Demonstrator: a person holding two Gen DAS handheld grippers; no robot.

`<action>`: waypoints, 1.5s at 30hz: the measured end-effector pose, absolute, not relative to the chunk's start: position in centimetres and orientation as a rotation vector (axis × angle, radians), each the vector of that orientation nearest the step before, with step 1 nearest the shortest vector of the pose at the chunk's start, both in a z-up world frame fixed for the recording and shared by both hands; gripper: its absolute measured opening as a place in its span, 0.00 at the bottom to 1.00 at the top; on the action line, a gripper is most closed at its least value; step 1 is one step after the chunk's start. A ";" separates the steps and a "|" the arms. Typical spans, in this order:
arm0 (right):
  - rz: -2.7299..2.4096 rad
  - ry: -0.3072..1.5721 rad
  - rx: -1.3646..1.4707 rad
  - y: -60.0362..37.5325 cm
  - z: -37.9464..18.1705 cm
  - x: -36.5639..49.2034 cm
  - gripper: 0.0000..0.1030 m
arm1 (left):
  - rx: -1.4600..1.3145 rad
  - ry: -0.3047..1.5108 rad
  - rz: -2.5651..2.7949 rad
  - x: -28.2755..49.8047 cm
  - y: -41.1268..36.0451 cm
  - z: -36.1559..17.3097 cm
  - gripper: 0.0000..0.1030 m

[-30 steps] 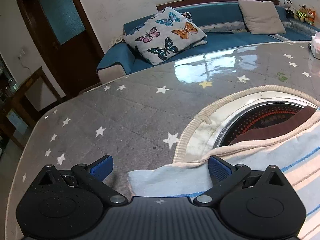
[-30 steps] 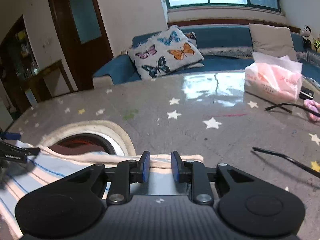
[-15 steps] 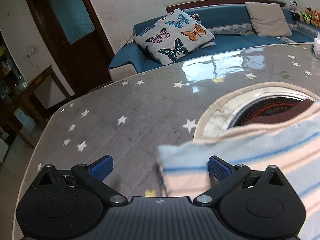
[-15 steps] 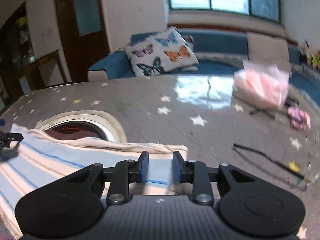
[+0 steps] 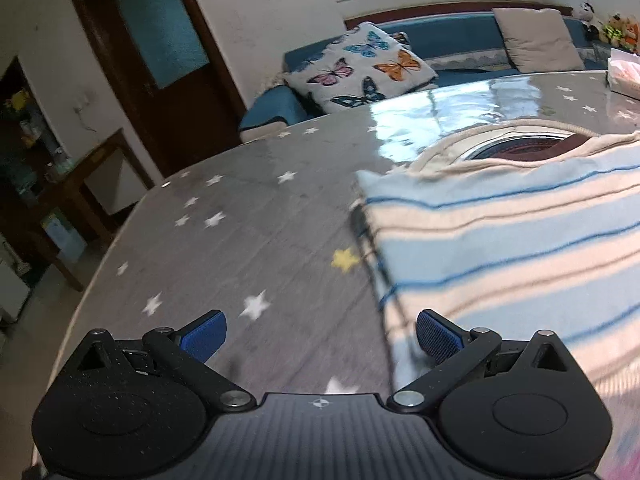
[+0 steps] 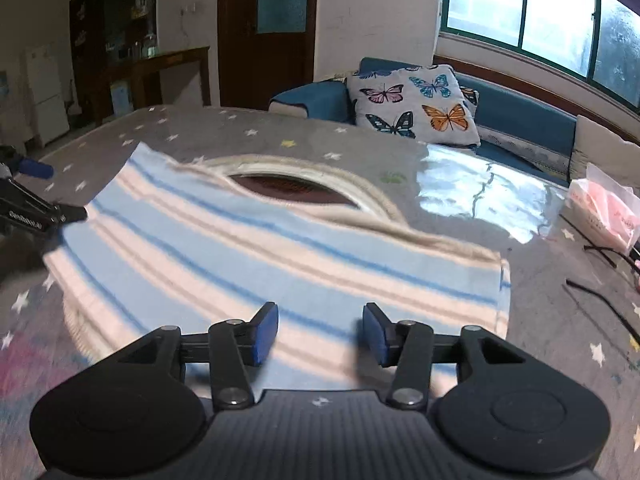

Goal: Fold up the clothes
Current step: 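Press the folded shirt edge flat with the left gripper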

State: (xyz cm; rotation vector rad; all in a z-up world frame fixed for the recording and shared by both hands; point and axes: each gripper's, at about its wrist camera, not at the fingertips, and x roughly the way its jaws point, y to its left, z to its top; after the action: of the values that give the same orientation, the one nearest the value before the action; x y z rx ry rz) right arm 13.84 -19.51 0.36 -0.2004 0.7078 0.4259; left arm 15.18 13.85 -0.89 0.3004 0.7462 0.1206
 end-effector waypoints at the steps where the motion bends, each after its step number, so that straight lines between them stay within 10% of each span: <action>1: 0.423 0.712 -0.203 -19.6 0.2 13.5 0.48 | 0.292 0.749 0.125 14.6 14.2 -0.9 0.99; 14: 0.331 0.714 -0.143 -23.3 0.7 11.0 0.52 | 0.145 0.711 -0.029 9.0 14.1 1.3 0.55; 24: 0.258 0.730 -0.058 -26.6 0.8 9.7 0.52 | 0.119 0.752 -0.093 9.4 13.3 0.3 0.46; 31: 0.227 0.755 0.033 -28.8 0.3 9.2 0.50 | 0.113 0.761 -0.110 9.0 12.9 -0.4 0.17; 41: 0.231 0.777 0.120 -30.3 0.1 8.9 0.10 | 0.108 0.741 -0.099 7.5 12.7 0.5 0.10; 45: 0.230 0.770 0.133 -30.8 0.6 8.1 0.08 | 0.102 0.742 -0.098 5.8 12.5 1.2 0.09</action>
State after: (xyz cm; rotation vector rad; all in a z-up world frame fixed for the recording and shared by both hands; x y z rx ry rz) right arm 8.12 -30.85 0.60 0.1329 0.7698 0.2296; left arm 5.76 12.55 1.18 0.1018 0.7421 -0.0985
